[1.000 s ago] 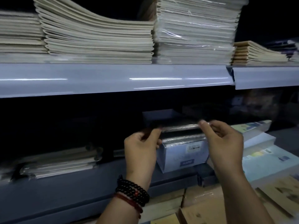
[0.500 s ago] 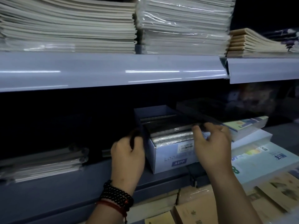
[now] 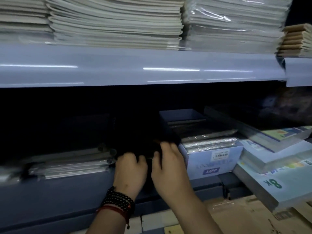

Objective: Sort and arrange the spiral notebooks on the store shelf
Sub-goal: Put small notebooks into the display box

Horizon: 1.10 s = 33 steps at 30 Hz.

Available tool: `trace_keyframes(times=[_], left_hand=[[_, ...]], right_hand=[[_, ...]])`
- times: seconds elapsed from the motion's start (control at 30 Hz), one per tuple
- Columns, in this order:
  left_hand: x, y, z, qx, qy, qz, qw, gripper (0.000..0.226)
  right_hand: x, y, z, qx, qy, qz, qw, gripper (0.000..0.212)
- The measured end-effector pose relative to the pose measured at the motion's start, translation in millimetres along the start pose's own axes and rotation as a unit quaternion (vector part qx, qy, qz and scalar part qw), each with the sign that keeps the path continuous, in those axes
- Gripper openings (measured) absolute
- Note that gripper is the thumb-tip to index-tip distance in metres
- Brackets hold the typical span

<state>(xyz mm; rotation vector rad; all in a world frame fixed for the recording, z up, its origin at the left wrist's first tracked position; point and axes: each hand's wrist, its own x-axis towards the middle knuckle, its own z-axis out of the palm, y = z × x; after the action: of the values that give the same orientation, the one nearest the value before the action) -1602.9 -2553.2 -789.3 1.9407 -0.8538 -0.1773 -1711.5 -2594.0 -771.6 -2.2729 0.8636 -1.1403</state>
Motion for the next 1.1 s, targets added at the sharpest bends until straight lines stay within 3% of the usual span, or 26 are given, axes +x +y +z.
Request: trace_keyframes(times=[0.13,0.3,0.47,0.6,0.73,0.93,1.0,1.1], left_hand=[[6.9,-1.5,-2.2,0.044,-0.029,-0.008,0.999,0.052],[11.1,-0.1,-4.0,0.026,-0.038,-0.054,0.998,0.050],[7.3,1.1,-5.8,-0.044,-0.016,-0.052,0.998,0.053],[1.4,1.0,-3.8,-0.080,0.028,-0.005,0.996,0.053],[-7.2,-1.7,9.1,-0.099,0.035,0.036,0.994,0.029],[-17.6,6.7,-3.0,-0.157,0.049,-0.006,0.986,0.010],[-23.6,12.3,-7.7,-0.227,0.050,-0.031,0.972,0.021],[-34.6,22.9,-21.4,-0.397,0.003,-0.091,0.913,0.042]], right_hand=[[11.2,13.1,23.2,-0.025,-0.070,0.097,0.992,0.016],[21.3,16.8,37.0,-0.061,-0.103,0.112,0.986,0.040],[16.2,18.2,36.4,0.015,-0.067,0.138,0.988,0.027],[10.9,16.9,32.6,0.075,-0.017,0.139,0.987,0.016],[0.7,14.3,29.6,0.081,0.036,0.126,0.988,0.020],[-19.1,-0.4,23.4,0.137,0.145,0.107,0.974,0.020],[-26.1,-6.5,17.7,0.180,0.158,0.131,0.962,0.023],[-33.8,-14.1,6.7,0.241,0.190,0.121,0.944,0.020]])
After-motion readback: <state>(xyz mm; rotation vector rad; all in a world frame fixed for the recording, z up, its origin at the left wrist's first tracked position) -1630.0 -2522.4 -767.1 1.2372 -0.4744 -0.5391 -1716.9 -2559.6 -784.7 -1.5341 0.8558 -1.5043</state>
